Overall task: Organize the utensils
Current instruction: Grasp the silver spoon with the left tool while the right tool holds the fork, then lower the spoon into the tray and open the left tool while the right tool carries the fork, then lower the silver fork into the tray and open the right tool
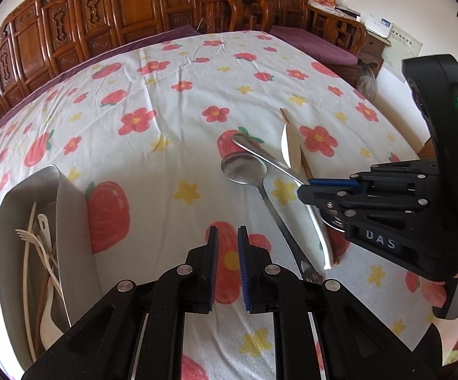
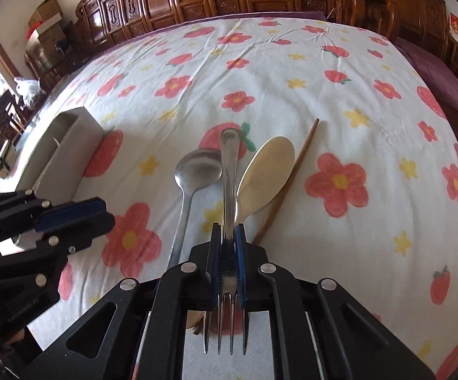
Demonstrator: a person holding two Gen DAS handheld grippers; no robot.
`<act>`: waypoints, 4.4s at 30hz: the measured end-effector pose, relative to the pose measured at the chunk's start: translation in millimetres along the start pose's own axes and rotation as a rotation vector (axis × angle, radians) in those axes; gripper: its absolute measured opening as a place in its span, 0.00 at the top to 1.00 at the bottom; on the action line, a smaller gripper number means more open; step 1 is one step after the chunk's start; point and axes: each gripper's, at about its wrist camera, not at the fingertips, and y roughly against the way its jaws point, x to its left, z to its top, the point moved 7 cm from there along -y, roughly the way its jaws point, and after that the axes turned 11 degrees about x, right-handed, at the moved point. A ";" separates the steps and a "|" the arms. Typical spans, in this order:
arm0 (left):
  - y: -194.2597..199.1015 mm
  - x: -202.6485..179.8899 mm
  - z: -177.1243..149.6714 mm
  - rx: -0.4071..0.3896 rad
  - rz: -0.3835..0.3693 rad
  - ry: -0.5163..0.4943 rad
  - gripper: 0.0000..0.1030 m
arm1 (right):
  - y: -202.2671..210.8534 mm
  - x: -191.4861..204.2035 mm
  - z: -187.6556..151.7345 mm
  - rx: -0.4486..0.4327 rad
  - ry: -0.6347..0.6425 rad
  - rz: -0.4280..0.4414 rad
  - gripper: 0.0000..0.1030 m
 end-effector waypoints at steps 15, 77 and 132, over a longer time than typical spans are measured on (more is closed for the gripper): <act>-15.9 -13.4 17.7 0.012 -0.027 0.012 0.89 | 54.8 -7.4 -19.5 -0.150 -0.024 0.029 0.91; 95.0 94.1 -1.4 -0.116 0.001 0.158 0.99 | 115.1 106.9 14.6 -0.280 0.096 0.048 0.91; 138.9 259.4 -104.4 -0.174 0.170 0.252 0.31 | -1.1 261.3 70.5 -0.113 0.152 -0.078 0.91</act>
